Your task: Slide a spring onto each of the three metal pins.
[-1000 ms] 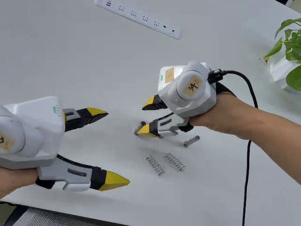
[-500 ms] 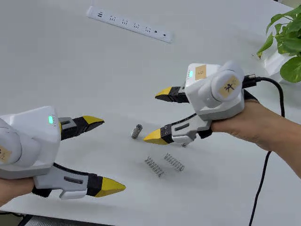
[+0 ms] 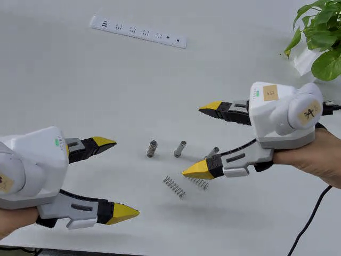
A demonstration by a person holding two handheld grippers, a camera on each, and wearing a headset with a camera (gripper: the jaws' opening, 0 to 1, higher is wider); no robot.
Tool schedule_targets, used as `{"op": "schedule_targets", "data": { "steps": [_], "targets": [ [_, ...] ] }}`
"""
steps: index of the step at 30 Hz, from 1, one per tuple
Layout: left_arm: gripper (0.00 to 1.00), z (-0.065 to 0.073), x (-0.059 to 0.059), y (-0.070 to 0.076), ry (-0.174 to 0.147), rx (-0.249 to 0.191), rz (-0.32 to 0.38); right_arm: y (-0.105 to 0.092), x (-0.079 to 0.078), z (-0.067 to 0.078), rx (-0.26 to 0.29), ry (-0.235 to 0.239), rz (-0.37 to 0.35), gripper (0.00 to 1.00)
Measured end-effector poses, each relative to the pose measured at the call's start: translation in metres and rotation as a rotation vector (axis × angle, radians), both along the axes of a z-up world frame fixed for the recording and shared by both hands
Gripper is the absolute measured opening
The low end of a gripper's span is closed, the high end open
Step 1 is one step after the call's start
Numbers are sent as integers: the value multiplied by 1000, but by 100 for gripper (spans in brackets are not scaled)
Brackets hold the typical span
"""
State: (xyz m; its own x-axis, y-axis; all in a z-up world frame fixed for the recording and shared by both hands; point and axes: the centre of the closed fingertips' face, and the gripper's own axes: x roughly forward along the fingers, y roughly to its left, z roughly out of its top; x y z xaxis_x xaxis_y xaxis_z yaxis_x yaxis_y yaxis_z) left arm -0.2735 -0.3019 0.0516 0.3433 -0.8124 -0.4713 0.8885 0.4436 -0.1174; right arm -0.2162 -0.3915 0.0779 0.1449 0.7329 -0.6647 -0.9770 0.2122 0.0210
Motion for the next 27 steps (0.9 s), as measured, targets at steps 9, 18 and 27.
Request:
{"op": "schedule_targets", "data": {
  "steps": [9,18,27],
  "targets": [
    [68,-4,-1,-10,-30,85,-60,-35,-6,1,57,-3,-52,93],
    [51,-17,4,-28,-95,214,-162,-62,-21,-1,85,2,-128,95],
    [39,-33,6,-58,-122,279,-262,-88,-33,-7,98,18,-186,95]
  ]
}}
